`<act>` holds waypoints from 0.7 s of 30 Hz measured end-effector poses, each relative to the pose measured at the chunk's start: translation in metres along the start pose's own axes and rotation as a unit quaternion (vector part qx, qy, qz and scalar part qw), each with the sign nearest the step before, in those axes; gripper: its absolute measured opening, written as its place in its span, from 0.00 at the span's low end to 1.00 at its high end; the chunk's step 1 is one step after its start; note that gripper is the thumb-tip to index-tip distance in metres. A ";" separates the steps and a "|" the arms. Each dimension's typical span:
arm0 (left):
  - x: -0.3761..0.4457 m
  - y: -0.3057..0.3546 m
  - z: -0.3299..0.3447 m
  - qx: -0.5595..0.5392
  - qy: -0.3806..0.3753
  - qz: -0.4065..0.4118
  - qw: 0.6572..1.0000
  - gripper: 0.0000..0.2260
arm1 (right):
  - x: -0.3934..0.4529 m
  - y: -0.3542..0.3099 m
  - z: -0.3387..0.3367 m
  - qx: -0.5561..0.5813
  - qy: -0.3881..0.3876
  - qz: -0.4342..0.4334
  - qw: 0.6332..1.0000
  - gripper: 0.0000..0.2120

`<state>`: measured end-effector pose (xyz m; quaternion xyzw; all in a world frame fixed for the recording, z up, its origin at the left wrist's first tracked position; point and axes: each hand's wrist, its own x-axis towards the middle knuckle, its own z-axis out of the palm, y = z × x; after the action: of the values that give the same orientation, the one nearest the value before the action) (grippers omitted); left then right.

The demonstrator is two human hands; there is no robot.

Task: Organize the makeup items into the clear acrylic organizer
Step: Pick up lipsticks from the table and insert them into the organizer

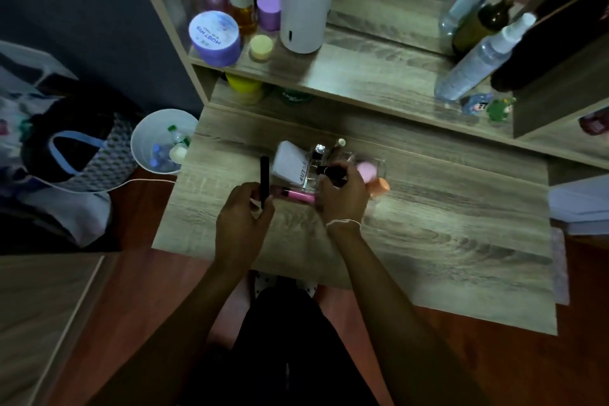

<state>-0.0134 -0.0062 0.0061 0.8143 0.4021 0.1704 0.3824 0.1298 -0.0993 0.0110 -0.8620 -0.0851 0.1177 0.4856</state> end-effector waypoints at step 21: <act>0.005 -0.018 -0.006 -0.015 0.010 0.004 1.000 0.08 | 0.008 0.000 0.025 -0.062 0.005 0.005 0.998 0.12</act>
<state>-0.0234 0.0077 -0.0038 0.8083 0.3997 0.1865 0.3900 0.1305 -0.0764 -0.0027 -0.8913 -0.0860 0.1103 0.4313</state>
